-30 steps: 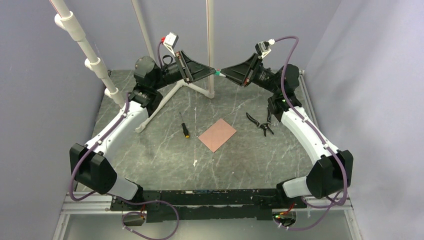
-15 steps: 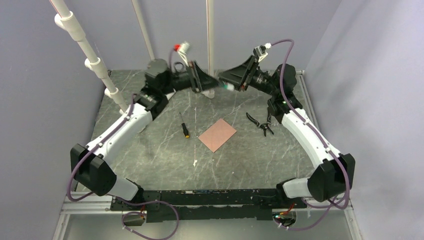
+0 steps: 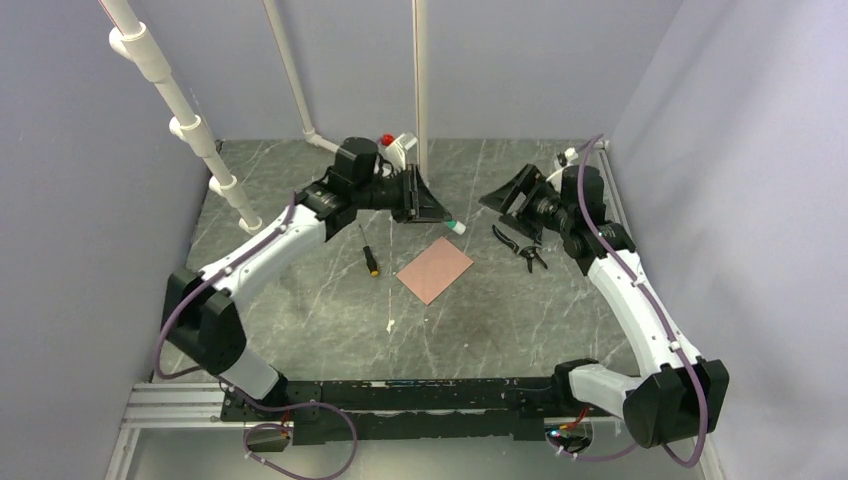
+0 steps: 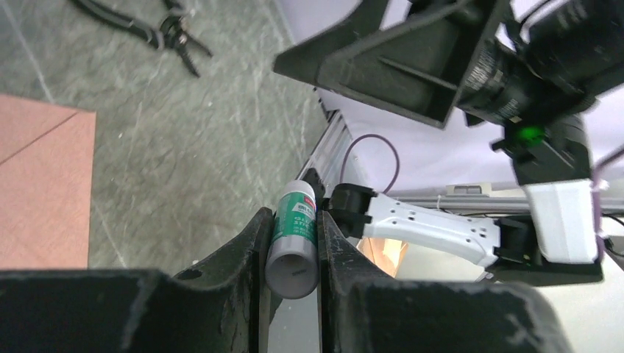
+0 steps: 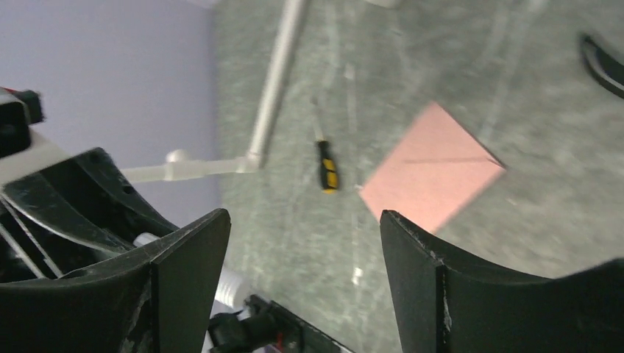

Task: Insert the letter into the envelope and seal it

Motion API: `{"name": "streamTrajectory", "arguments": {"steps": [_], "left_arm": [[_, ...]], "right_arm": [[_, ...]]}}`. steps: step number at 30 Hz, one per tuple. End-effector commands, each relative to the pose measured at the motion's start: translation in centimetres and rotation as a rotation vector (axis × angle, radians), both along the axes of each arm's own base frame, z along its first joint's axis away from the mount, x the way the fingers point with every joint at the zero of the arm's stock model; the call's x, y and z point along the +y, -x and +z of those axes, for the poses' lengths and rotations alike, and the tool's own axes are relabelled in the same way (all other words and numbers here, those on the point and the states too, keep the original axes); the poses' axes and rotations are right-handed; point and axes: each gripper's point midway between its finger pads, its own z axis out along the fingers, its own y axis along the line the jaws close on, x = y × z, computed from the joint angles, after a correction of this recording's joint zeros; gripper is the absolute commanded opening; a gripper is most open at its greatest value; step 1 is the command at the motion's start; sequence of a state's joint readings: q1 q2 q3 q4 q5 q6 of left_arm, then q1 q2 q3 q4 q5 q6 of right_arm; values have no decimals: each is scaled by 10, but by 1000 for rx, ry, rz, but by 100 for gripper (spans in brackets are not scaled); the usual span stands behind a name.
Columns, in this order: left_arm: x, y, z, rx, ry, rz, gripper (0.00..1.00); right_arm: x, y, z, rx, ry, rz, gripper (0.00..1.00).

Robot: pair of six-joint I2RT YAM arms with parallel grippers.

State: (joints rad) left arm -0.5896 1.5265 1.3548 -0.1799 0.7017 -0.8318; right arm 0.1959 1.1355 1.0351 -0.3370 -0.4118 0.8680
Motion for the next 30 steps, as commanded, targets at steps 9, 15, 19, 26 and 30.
{"name": "streamTrajectory", "arguments": {"steps": [9,15,19,26,30], "left_arm": [[-52,-32,-147,422,-172,-5,2],[-99,-32,-187,551,-193,-68,10],[-117,-34,-214,635,-229,-59,15],[-133,-39,-247,781,-189,-33,23],[-134,-42,-252,779,-204,-13,48]], "right_arm": [[-64,24,-51,96,301,-226,70],[-66,32,-44,64,314,-212,69],[-67,37,-37,44,318,-206,69],[-66,49,-37,49,314,-187,69],[-68,54,-39,50,321,-183,69]]}}
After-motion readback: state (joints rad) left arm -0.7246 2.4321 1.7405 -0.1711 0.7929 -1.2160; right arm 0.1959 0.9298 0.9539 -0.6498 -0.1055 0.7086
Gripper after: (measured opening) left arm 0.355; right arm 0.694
